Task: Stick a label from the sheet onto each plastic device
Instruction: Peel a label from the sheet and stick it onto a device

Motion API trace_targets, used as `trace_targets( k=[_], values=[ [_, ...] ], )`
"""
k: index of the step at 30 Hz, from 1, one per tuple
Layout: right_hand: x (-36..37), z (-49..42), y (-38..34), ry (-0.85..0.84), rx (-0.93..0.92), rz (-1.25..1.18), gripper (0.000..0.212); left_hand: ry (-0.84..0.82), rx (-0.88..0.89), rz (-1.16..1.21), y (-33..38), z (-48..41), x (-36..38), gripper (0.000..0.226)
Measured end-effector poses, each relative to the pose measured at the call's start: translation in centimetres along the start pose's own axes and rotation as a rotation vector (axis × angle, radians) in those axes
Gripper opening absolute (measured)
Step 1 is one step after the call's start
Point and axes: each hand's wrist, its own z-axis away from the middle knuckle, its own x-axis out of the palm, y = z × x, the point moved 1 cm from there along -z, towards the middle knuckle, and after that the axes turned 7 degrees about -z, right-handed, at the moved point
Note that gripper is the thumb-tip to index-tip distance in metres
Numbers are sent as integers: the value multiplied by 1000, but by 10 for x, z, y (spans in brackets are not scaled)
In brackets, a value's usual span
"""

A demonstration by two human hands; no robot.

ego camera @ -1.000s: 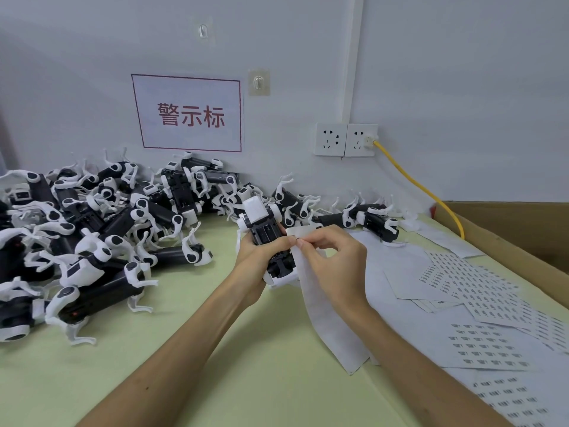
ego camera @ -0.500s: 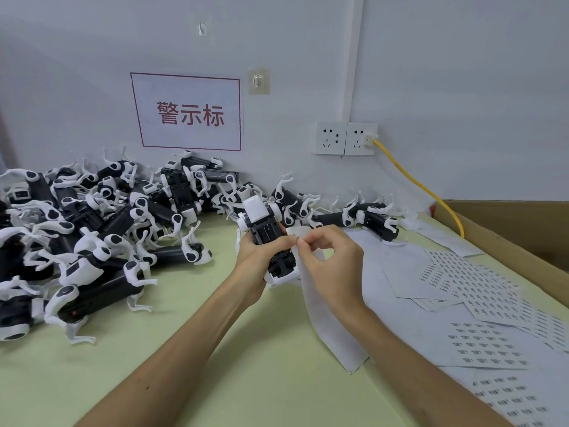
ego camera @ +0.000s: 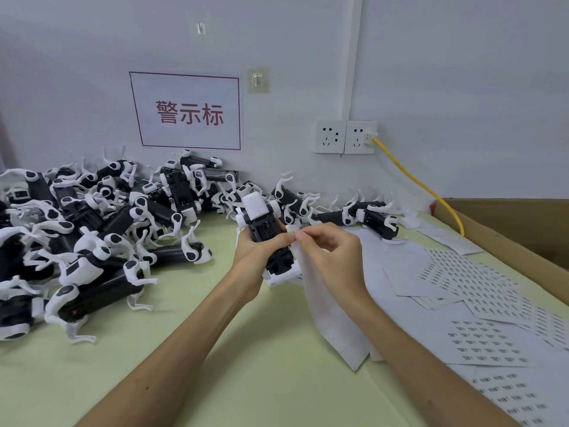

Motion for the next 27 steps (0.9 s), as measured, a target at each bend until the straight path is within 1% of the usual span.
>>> trace_targets(
  k=[5,11,16,22,27],
  values=[
    [0,0,0,-2,-19,7,7,-19,49,-55,2,0,1,21],
    [0,-1,2,-39,-29,8,15,19,33,-36,0,0,-1,18],
    [0,-2,3,-42,-27,-14,11,8,39,-26,1,0,1,17],
    [0,-3,4,-51,-17,-38,7,8,25,-27,-1,0,0,21],
    [-1,-3,4,-63,-7,-52,8,14,5,-1,-2,-1,0,24]
  ],
)
